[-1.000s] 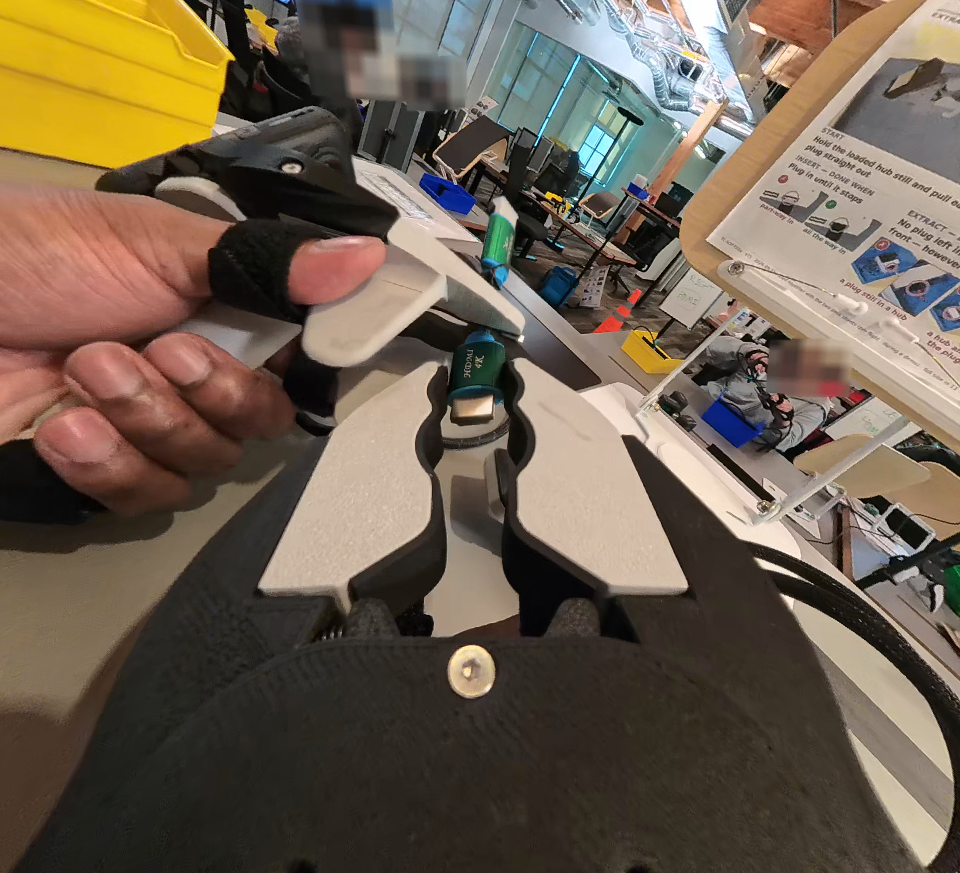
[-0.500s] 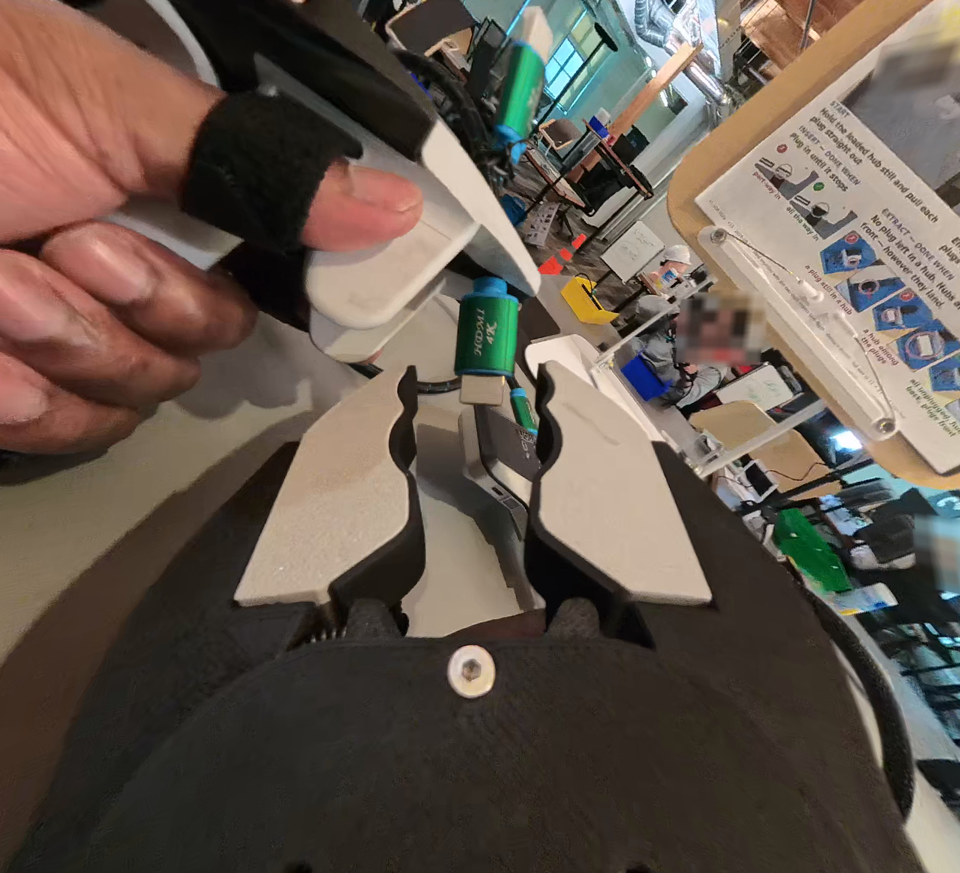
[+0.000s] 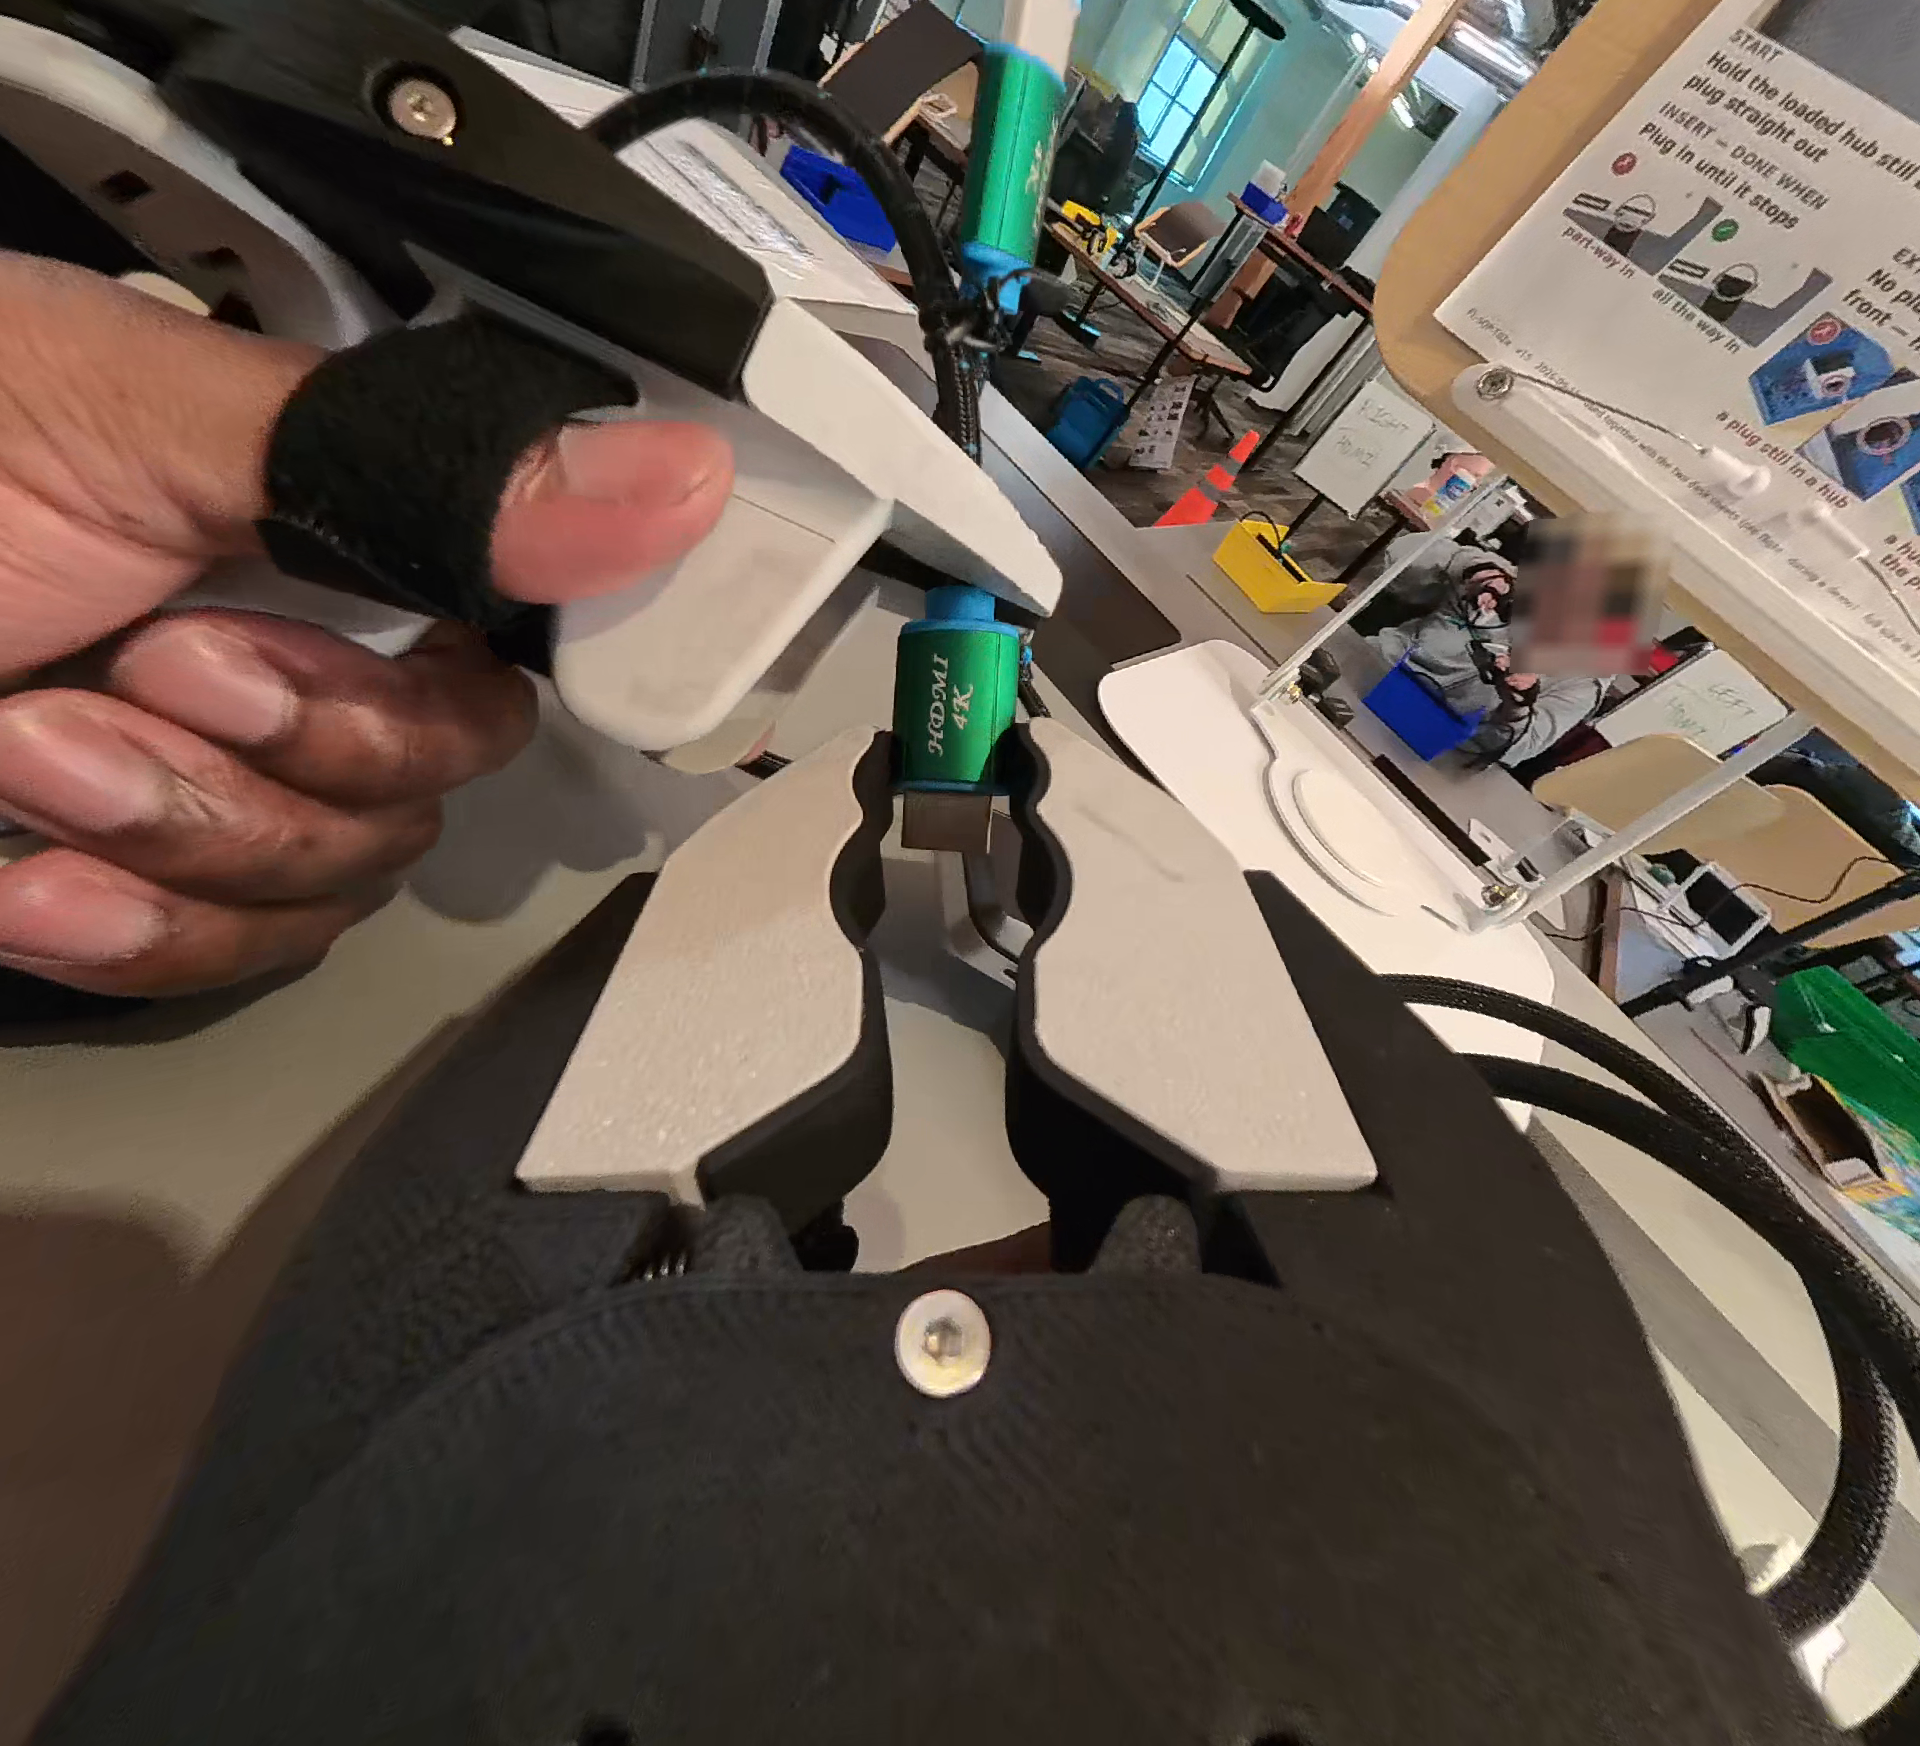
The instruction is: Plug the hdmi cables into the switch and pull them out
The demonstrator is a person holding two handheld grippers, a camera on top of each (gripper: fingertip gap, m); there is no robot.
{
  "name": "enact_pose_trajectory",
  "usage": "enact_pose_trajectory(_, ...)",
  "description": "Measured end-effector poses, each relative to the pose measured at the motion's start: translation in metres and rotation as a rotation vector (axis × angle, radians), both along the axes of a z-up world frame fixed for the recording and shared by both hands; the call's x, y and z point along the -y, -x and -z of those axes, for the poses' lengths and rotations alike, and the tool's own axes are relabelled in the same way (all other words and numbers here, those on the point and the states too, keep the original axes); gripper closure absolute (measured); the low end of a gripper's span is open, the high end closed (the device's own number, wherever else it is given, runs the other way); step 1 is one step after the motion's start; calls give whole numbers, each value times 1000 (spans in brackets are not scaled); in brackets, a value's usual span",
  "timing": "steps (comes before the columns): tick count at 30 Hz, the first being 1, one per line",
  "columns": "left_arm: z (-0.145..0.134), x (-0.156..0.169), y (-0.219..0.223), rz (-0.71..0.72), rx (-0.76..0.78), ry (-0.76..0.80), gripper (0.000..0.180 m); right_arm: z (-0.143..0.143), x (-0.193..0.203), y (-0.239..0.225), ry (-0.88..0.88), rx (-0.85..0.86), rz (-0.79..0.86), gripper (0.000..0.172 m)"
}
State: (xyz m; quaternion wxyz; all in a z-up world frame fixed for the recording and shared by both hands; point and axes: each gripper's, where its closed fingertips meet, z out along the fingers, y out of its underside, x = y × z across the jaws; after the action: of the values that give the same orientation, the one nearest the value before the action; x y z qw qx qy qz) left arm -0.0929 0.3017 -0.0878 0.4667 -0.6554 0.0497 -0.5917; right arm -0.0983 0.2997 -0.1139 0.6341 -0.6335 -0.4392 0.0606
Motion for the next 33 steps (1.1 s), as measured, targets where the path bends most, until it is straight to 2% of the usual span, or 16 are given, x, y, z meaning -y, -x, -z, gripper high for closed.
enact_pose_trajectory(5, 6, -3, 2, -48, -55, 9, 174, 7, -2, -1, 36, 37, 10, 151)
enact_pose_trajectory(8, 8, -9, 13, -109, -58, 27, 174, 17, -10, -11, 86, 107, 37, 140)
enact_pose_trajectory(15, 10, -11, 18, -103, -40, 47, 174, 36, -32, -51, 364, 184, 78, 126)
enact_pose_trajectory(20, 11, -11, 17, -98, -49, 52, 174, 54, -34, -66, 356, 336, 78, 120)
enact_pose_trajectory(22, 12, -12, 18, -105, -53, 59, 174, 60, -38, -68, 302, 401, 101, 121)
enact_pose_trajectory(25, 13, -13, 18, -114, -60, 67, 174, 59, -51, -75, 176, 466, 196, 135)
enact_pose_trajectory(28, 14, -14, 18, -118, -61, 73, 174, 59, -63, -86, 150, 453, 302, 148)
enact_pose_trajectory(30, 14, -15, 19, -122, -59, 77, 174, 58, -70, -94, 107, 485, 347, 149)
enact_pose_trajectory(33, 14, -16, 21, -133, -49, 84, 174, 57, -71, -95, 91, 463, 315, 150)
